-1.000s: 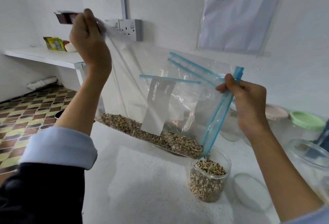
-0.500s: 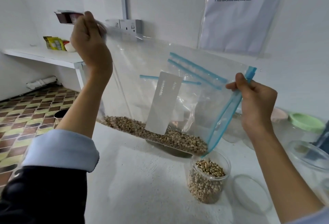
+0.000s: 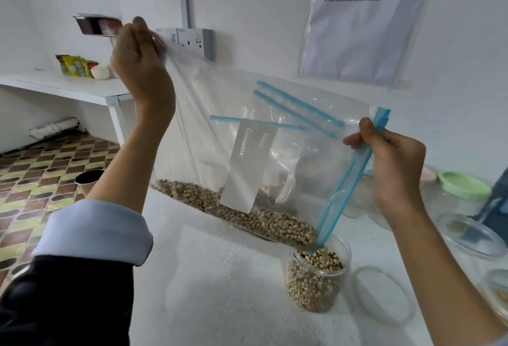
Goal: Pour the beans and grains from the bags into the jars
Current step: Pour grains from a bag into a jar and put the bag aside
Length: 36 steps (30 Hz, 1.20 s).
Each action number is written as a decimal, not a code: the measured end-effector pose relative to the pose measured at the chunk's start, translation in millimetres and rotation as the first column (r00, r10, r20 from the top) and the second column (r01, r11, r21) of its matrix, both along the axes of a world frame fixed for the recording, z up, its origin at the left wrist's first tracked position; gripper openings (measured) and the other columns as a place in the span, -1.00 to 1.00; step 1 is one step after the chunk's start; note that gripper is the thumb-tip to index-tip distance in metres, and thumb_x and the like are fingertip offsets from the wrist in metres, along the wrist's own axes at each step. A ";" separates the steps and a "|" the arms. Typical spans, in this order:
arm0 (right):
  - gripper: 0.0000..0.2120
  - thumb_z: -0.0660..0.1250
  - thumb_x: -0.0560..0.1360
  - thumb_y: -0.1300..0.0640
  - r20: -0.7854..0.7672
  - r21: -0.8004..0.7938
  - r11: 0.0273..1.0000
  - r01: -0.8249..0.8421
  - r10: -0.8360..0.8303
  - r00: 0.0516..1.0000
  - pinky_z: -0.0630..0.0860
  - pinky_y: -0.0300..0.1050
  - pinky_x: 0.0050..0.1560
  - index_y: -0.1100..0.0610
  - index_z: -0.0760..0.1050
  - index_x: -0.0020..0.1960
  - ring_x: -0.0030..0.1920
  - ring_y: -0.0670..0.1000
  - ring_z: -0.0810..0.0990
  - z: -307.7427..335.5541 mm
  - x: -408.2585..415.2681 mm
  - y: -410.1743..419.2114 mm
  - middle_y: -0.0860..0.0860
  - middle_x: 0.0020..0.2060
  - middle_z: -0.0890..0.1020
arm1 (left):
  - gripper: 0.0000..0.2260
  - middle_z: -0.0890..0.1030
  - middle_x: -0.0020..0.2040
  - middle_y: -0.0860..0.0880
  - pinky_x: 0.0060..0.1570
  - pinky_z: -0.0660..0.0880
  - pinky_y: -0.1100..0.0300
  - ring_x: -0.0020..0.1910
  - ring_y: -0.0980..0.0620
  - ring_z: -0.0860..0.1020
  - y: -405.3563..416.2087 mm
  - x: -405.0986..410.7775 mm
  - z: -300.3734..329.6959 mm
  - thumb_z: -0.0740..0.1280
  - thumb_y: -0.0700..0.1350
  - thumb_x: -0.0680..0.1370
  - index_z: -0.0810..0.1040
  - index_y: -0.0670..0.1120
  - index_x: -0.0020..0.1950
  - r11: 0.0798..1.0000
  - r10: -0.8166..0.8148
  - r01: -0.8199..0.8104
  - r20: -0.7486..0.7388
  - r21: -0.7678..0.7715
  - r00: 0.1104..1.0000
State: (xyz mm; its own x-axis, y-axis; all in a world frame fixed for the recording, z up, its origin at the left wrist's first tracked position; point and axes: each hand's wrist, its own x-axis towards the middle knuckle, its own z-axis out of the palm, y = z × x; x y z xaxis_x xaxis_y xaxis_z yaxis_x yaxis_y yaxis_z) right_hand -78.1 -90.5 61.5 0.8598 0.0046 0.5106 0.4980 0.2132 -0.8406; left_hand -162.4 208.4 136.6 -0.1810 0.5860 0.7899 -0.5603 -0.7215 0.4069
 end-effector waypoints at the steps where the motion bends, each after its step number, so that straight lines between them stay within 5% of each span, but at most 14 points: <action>1: -0.71 0.36 0.51 0.07 -0.010 0.010 1.000 0.004 -0.004 1.000 0.42 -0.43 -0.21 0.05 0.59 -0.38 -0.34 -0.20 0.50 -0.2 -0.2 0.4 -0.14 -0.47 0.62 | -0.70 0.31 -0.47 -0.05 -0.42 0.19 -0.06 -0.46 -0.24 0.26 0.3 0.2 0.7 0.15 0.05 0.54 0.30 0.01 -0.38 1.000 0.004 -0.004 -0.002 -0.002 1.000; 7: -0.72 0.37 0.51 0.08 -0.026 -0.008 1.000 -0.020 0.020 0.999 0.40 -0.48 -0.21 0.07 0.60 -0.37 -0.34 -0.23 0.51 2.6 0.6 4.5 -0.15 -0.48 0.62 | -0.70 0.32 -0.48 -0.03 -0.40 0.18 -0.03 -0.45 -0.23 0.26 1.4 0.4 2.9 0.15 0.04 0.54 0.30 0.01 -0.38 1.000 -0.005 0.005 0.006 0.013 1.000; 15: -0.75 0.37 0.50 0.05 -0.050 -0.066 0.996 -0.056 0.053 0.997 0.38 -0.53 -0.24 0.03 0.61 -0.34 -0.31 -0.24 0.51 7.0 6.0 4.5 -0.15 -0.42 0.62 | -0.71 0.32 -0.49 0.05 -0.42 0.16 0.12 -0.47 0.06 0.25 2.9 -1.2 2.3 0.15 0.01 0.54 0.29 0.04 -0.39 1.000 -0.013 0.012 0.038 0.019 0.999; 30: -0.70 0.41 0.48 0.11 -0.025 -0.075 0.994 -0.076 0.074 0.997 0.49 -0.31 -0.10 0.03 0.63 -0.44 -0.22 -0.08 0.56 8.0 5.8 -4.9 -0.09 -0.42 0.65 | -0.68 0.31 -0.47 -0.17 -0.44 0.14 -0.01 -0.47 -0.24 0.24 -1.4 5.1 -0.8 0.15 0.04 0.55 0.29 -0.01 -0.39 0.999 -0.054 0.054 -0.004 -0.010 0.999; 36: -0.67 0.40 0.48 0.12 -0.034 -0.029 0.997 -0.078 0.077 0.996 0.46 -0.36 -0.11 -0.05 0.64 -0.46 -0.24 -0.11 0.54 5.5 1.6 -8.1 -0.10 -0.44 0.65 | -0.70 0.33 -0.48 -0.03 -0.44 0.15 0.05 -0.45 -0.12 0.26 -6.6 3.4 2.8 0.15 0.02 0.54 0.32 0.01 -0.39 0.999 -0.046 0.045 0.018 0.017 0.999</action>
